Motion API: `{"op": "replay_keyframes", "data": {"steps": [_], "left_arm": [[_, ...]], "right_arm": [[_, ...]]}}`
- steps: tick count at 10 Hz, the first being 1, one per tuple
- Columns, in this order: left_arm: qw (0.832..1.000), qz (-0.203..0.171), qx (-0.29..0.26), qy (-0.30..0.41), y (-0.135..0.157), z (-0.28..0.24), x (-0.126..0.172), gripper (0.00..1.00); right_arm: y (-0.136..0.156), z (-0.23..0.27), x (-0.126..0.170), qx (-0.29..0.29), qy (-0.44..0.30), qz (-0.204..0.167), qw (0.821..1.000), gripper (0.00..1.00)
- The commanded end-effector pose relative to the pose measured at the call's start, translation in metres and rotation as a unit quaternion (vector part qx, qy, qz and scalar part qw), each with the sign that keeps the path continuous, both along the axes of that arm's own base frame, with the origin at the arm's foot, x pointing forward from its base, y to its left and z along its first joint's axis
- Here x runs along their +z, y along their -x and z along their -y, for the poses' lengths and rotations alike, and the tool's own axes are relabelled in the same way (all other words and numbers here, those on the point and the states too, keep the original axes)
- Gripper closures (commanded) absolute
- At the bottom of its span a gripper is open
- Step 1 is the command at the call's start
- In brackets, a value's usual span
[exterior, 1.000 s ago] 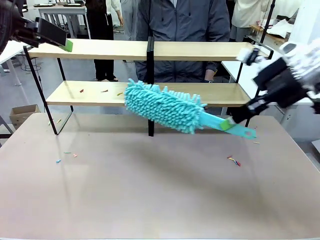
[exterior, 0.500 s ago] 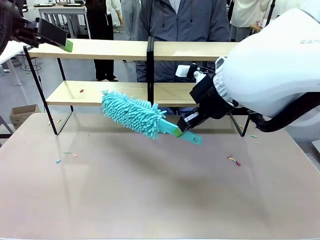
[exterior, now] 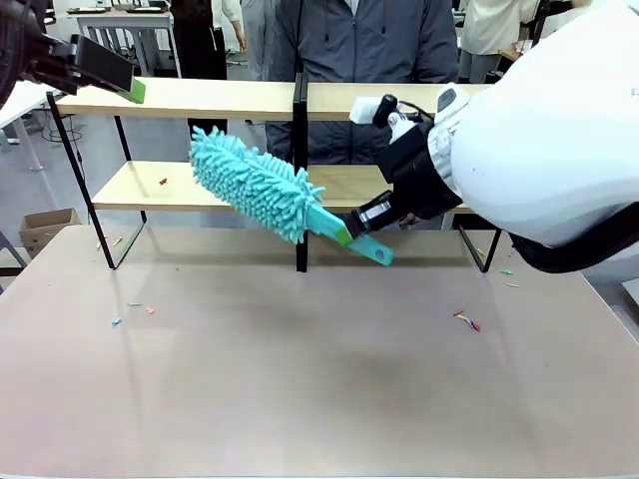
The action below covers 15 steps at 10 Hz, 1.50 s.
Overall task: Clean the shelves.
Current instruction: Clean another randomly selected level of the Shelf with the Duster.
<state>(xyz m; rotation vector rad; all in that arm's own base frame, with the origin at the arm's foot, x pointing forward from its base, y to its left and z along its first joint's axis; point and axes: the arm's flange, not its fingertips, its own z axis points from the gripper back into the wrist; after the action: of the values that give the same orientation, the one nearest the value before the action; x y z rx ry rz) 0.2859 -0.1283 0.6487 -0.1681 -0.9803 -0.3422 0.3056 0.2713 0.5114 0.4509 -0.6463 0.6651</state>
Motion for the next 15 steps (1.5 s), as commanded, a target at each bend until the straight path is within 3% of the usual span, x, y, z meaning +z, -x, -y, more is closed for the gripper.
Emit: {"op": "replay_keyframes", "data": {"steps": [1,4,8,11,15], "left_arm": [[1.0,0.002,0.0,0.003,-0.001,-0.001,0.0,0.0],[1.0,0.002,0.0,0.003,-0.001,-0.001,0.0,0.0],[1.0,0.002,0.0,0.003,-0.001,-0.001,0.0,0.0],[1.0,0.002,0.0,0.003,-0.001,-0.001,0.0,0.0],[1.0,0.002,0.0,0.003,-0.001,-0.001,0.0,0.0]], "right_arm": [[-0.003,-0.008,-0.015,-0.052,-0.01,0.008,0.999,0.87],[-0.028,-0.031,-0.014,-0.071,0.005,0.01,0.997,0.87],[-0.065,-0.074,-0.007,-0.124,0.011,-0.03,0.992,0.87],[-0.077,-0.108,-0.003,-0.149,0.03,-0.057,0.987,0.87],[-0.083,-0.13,-0.013,-0.158,0.043,-0.062,0.984,0.87]]}}
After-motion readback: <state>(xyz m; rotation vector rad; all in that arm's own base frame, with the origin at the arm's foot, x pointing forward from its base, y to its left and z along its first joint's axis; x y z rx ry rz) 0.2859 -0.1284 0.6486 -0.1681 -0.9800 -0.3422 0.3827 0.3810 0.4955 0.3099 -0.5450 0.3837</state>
